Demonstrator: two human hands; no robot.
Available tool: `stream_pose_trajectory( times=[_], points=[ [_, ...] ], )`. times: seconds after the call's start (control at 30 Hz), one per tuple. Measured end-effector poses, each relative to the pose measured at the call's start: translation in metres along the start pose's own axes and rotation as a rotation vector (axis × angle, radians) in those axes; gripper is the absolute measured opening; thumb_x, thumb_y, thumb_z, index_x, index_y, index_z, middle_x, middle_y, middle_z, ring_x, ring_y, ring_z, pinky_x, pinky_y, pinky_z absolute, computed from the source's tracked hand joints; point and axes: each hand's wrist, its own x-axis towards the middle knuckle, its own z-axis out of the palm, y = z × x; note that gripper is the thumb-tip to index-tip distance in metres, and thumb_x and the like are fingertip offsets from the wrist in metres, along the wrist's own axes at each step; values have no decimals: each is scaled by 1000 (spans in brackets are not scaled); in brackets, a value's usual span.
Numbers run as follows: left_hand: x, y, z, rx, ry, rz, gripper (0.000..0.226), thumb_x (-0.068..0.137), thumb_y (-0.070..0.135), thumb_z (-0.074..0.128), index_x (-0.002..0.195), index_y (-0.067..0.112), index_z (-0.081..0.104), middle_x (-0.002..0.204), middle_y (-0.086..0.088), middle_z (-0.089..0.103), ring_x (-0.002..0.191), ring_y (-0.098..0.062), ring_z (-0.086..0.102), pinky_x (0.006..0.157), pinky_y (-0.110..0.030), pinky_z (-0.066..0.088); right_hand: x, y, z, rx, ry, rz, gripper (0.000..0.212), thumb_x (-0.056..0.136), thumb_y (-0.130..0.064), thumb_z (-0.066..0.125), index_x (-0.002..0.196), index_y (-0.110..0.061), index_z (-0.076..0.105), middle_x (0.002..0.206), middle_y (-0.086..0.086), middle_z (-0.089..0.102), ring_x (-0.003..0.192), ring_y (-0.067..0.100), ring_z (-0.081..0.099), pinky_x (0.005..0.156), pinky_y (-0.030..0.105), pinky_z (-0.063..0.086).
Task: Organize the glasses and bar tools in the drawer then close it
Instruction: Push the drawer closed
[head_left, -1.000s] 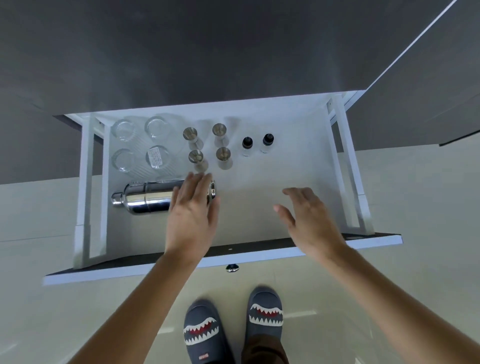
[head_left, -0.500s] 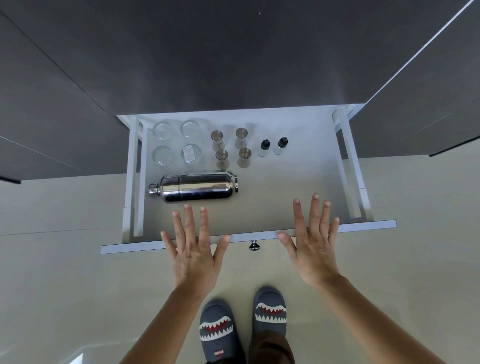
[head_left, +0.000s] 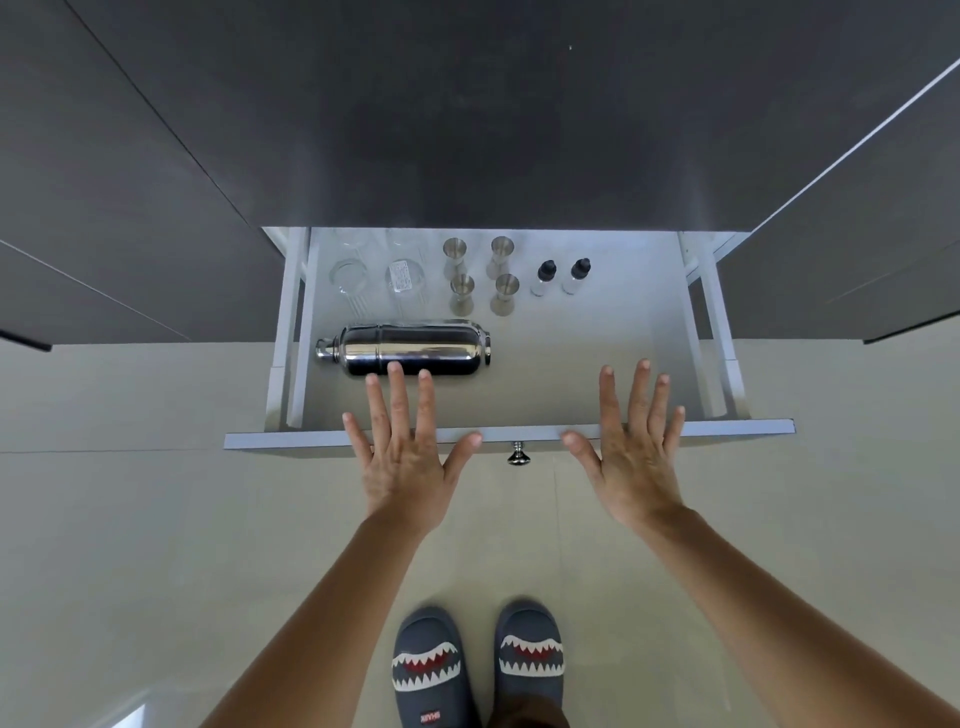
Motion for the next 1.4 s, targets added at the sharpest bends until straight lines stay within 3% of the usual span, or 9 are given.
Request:
stream_pose_trajectory(
  times=[0.37,0.63,0.8,1.03,1.4],
  points=[
    [60,7,-17,25,32,1,88,84,74,11,150,24,-18,158,-7,-27,145,-28,-25,116,-55,-9,58,-8,-15,-15,64,-10,87,80,-75,-1,148,-23,-17,155,16,-24,143,36,-22,114,55,-5],
    [93,12,-27,36,61,-16,91,82,76,8,151,23,-17,158,-9,-26,146,-29,-23,116,-56,-5,91,-13,-22,-48,104,3,88,79,-75,-4,147,-20,-21,156,17,-23,144,35,-20,116,52,-4],
    [112,17,-31,27,71,-42,89,85,75,10,150,21,-18,158,-9,-26,146,-29,-23,116,-56,-5,110,-18,-26,-35,135,19,86,84,-71,6,146,-18,-22,155,18,-24,144,33,-20,117,51,-3],
    [133,25,-36,15,86,-78,92,85,74,9,150,16,-20,158,-8,-25,146,-27,-23,116,-55,-6,133,-22,-29,-36,188,37,88,85,-71,7,146,-15,-21,156,19,-20,145,34,-17,117,50,-2],
    [162,36,-39,-21,146,-192,97,86,74,12,149,7,-17,159,-11,-21,148,-25,-18,118,-53,-1,166,-35,-31,11,283,138,97,82,-73,10,147,-4,-11,156,24,-11,145,37,-9,118,49,4]
  ],
)
